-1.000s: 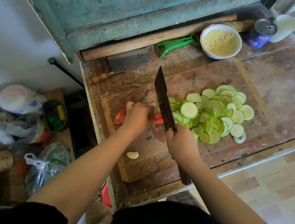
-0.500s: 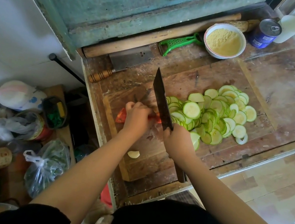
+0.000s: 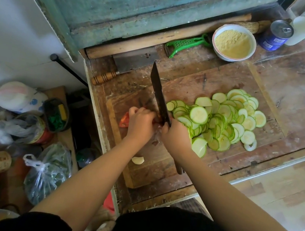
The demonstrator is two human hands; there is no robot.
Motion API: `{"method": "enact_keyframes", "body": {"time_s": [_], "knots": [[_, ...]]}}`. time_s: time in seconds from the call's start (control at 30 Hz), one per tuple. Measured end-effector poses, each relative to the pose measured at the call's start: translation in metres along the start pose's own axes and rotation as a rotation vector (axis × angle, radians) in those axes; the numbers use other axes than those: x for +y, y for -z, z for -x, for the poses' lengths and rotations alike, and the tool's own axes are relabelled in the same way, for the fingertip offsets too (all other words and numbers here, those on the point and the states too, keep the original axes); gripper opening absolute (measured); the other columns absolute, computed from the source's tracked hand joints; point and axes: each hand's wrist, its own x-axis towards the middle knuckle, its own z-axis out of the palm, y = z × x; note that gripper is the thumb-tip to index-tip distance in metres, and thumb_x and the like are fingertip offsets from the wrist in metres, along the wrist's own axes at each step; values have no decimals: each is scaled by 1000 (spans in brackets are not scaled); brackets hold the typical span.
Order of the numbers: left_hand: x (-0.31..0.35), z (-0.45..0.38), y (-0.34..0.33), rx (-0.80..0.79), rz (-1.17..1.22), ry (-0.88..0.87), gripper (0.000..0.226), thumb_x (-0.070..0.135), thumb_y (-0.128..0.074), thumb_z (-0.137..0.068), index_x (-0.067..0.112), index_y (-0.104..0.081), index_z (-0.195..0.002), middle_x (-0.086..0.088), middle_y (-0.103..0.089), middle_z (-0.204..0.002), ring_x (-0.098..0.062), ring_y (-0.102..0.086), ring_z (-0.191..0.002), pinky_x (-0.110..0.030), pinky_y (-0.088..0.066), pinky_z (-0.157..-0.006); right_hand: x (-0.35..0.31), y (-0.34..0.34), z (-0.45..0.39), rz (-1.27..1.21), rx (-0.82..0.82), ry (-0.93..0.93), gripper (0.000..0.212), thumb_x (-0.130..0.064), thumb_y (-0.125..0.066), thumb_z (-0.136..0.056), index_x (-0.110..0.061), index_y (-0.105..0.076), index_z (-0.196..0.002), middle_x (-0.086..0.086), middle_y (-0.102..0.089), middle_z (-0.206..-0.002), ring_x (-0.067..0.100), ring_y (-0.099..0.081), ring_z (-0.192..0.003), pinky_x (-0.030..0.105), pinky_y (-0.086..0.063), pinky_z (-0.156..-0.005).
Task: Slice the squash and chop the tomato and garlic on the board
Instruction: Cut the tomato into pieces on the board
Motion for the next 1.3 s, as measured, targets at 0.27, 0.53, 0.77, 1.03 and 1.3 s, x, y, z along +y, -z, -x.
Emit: {"method": "enact_keyframes", "body": {"time_s": [0.27,0.53,0.77,1.03,1.3], "knots": [[2,-3,1,-30,-44,18,14,25,-65,-82,15,-60,-90,-4,-65,-93,-24,-55,-95,-34,-24,-86,26,5,22,30,-38,-27,25,-20,-41,-97,-1,-57,-96,9,-53,-79,26,-50,-71,30,-36,-62],[15,-8,3,-76,-51,49,34,32,-64,-80,16,-56,-109,-3,-56,-115,-23,-45,-113,-35,-27,-95,0,39,-2,-77,39,30,23,-22,-45,-95,-5,-62,-98,7,-58,-74,29,-58,-67,27,-38,-55],[25,-17,-11,-307,37,-209,39,38,-67,-80,23,-57,-115,1,-51,-124,-21,-38,-125,-38,-22,-99,21,65,20,-130,115,23,28,-24,-44,-96,-2,-57,-84,10,-56,-62,33,-59,-57,49,-54,-55],[-2,-19,-1,-268,-174,-242,31,29,-55,-89,25,-58,-119,-3,-50,-126,-25,-38,-124,-38,-20,-99,24,53,26,-99,7,23,26,-25,-44,-96,-5,-60,-96,10,-60,-68,33,-62,-63,48,-56,-59],[-23,-14,4,-128,-191,-42,32,22,-49,-91,19,-57,-122,-7,-51,-120,-27,-39,-120,-40,-20,-105,15,37,21,-59,-54,5,24,-24,-43,-95,-5,-58,-92,10,-60,-69,31,-61,-60,45,-57,-58]]}}
